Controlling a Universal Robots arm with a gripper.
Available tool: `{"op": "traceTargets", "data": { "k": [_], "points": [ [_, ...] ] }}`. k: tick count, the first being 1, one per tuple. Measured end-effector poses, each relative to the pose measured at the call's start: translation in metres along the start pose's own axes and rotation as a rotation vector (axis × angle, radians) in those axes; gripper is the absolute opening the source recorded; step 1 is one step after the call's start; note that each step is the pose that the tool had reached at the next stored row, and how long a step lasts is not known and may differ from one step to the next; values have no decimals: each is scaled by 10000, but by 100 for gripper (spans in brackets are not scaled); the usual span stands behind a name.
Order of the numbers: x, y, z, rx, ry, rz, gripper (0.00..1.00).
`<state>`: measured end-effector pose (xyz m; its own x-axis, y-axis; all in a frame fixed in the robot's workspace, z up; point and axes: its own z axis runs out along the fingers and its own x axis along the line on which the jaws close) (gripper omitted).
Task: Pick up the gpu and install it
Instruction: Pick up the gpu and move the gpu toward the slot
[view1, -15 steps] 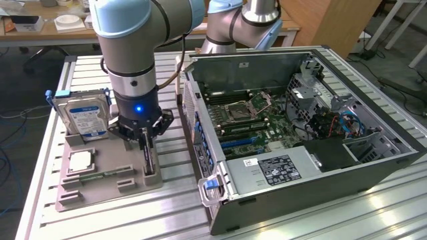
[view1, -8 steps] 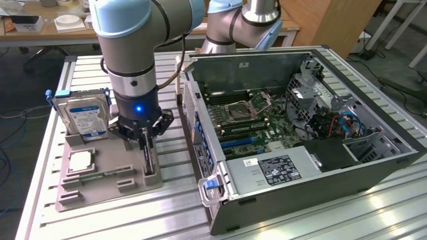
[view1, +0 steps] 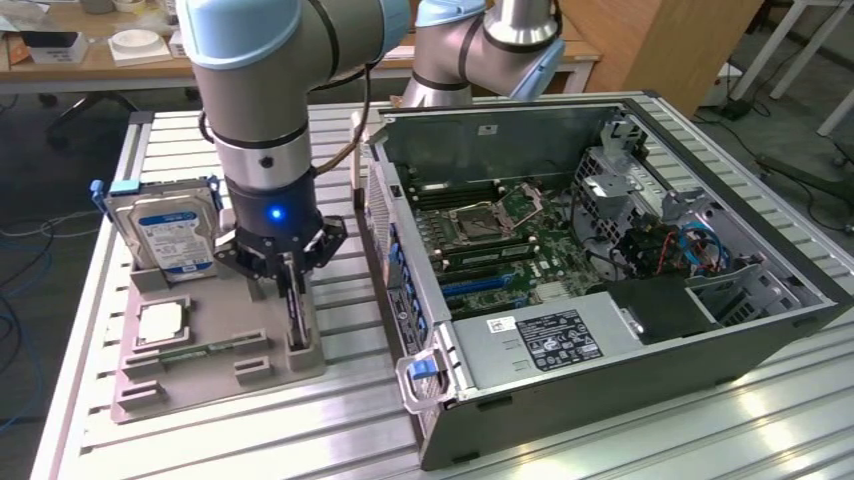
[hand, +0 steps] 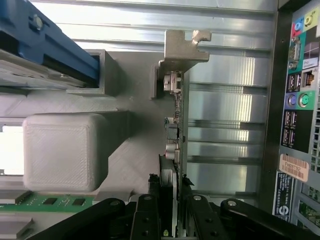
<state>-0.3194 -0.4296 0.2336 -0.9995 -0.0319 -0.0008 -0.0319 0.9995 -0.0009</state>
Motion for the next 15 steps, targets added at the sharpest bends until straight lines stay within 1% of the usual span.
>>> {"op": "traceTargets", "data": {
  "k": [4, 6, 15],
  "points": [
    [11, 1, -154, -1, -2, 3, 26],
    [13, 0, -212, 0, -2, 0, 26],
    [16, 1, -367, 0, -2, 1, 26]
  ]
}}
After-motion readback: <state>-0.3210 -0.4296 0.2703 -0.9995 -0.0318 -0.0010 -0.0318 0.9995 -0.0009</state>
